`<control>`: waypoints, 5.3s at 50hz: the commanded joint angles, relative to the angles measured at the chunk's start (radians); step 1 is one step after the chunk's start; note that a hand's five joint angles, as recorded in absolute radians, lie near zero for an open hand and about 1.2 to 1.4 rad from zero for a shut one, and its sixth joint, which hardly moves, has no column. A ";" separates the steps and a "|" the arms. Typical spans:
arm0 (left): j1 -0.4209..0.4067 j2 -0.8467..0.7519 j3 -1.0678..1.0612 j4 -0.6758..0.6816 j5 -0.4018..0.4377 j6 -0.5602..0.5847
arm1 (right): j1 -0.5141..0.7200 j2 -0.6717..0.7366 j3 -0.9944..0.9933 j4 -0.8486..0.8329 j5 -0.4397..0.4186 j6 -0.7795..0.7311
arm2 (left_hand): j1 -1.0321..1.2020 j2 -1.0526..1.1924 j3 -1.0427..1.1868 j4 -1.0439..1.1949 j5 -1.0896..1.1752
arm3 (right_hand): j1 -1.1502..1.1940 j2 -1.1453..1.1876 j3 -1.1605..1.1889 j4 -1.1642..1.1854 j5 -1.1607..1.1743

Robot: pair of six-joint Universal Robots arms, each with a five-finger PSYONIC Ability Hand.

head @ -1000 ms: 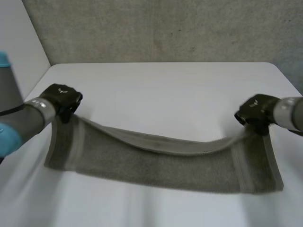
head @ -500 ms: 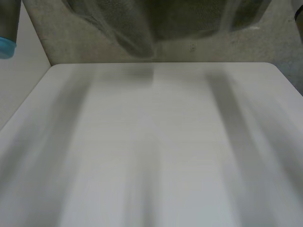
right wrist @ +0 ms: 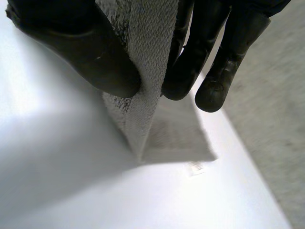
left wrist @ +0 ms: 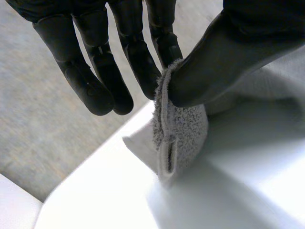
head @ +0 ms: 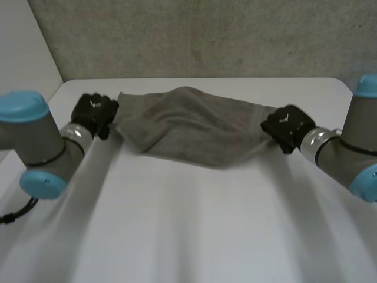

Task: Fold the towel.

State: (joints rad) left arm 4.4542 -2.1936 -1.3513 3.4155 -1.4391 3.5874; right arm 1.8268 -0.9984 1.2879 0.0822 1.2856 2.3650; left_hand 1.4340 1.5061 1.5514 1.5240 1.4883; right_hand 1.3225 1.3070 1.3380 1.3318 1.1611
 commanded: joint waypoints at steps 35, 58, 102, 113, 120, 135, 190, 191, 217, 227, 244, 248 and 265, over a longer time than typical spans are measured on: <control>0.194 0.542 -0.459 -0.038 0.167 0.039 | -0.261 -0.332 0.104 0.317 -0.012 0.002 | -0.038 -0.110 -0.155 -0.128 -0.267 | 0.074 0.089 0.058 0.064 0.061; -0.021 -0.274 0.447 -0.229 -0.090 0.053 | -0.124 0.288 -0.473 0.211 0.138 0.132 | -0.038 -0.110 -0.155 -0.128 -0.267 | 0.074 0.089 0.058 0.064 0.061; -0.061 -0.316 0.752 -0.440 -0.162 0.018 | -0.081 0.210 -0.507 0.126 0.282 0.132 | -1.232 -1.304 -1.350 -1.322 -1.461 | -1.148 -1.133 -1.164 -1.157 -1.161; -0.049 0.032 0.232 -0.170 -0.061 -0.007 | -0.090 0.034 -0.182 0.136 0.135 0.123 | -1.226 -1.298 -1.344 -1.316 -1.455 | -1.148 -1.133 -1.164 -1.157 -1.161; -0.042 0.198 -0.075 0.016 -0.030 -0.009 | -0.092 0.029 -0.079 0.125 0.118 0.119 | -1.232 -1.304 -1.350 -1.322 -1.461 | -1.148 -1.133 -1.164 -1.157 -1.161; -0.035 0.436 -0.460 0.148 -0.015 -0.127 | -0.135 0.121 -0.042 -0.013 0.074 0.120 | -1.241 -1.313 -1.358 -1.331 -1.470 | -0.959 -0.943 -0.974 -0.968 -0.972; -0.024 0.466 -0.512 0.183 0.003 -0.205 | 0.052 0.099 -0.387 -0.061 0.132 -0.020 | -1.244 -1.316 -1.361 -1.334 -1.473 | 0.074 0.089 0.058 0.064 0.061; -0.027 0.466 -0.512 0.183 0.002 -0.205 | 0.124 0.109 -0.389 -0.088 0.130 -0.021 | -1.244 -1.316 -1.361 -1.334 -1.473 | 0.074 0.089 0.058 0.064 0.061; -0.033 0.449 -0.525 0.200 0.002 -0.205 | 0.454 0.250 -0.260 -0.180 0.143 -0.029 | -1.247 -1.319 -1.364 -1.337 -1.476 | -1.148 -1.133 -1.164 -1.157 -1.161; -0.035 0.449 -0.526 0.202 0.002 -0.205 | 0.241 0.031 0.020 -0.171 0.135 0.167 | -1.250 -1.322 -1.367 -1.340 -1.479 | -1.148 -1.133 -1.164 -1.157 -1.161; -0.049 0.446 -0.531 0.200 0.002 -0.205 | 0.057 0.113 0.130 -0.179 0.120 0.163 | -1.247 -1.319 -1.364 -1.337 -1.476 | -0.508 -0.493 -0.524 -0.518 -0.521; -0.052 0.446 -0.531 0.200 0.000 -0.205 | 0.054 0.121 0.116 -0.179 0.133 0.152 | -1.250 -1.322 -1.367 -1.340 -1.479 | -0.060 -0.045 -0.076 -0.070 -0.073; -0.091 0.463 -0.473 0.197 -0.007 -0.205 | 0.276 0.068 -0.126 -0.173 0.020 0.142 | -1.250 -1.322 -1.367 -1.340 -1.479 | 0.074 0.089 0.058 0.064 0.061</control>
State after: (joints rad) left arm 4.3936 -1.7334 -1.8643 3.6144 -1.4423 3.3821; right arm 1.9455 -0.9824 1.2809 -0.0967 1.3910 2.5192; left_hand 0.2711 0.2597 0.2454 0.2637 0.2244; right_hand 1.2305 1.2369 1.3340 1.3363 1.1238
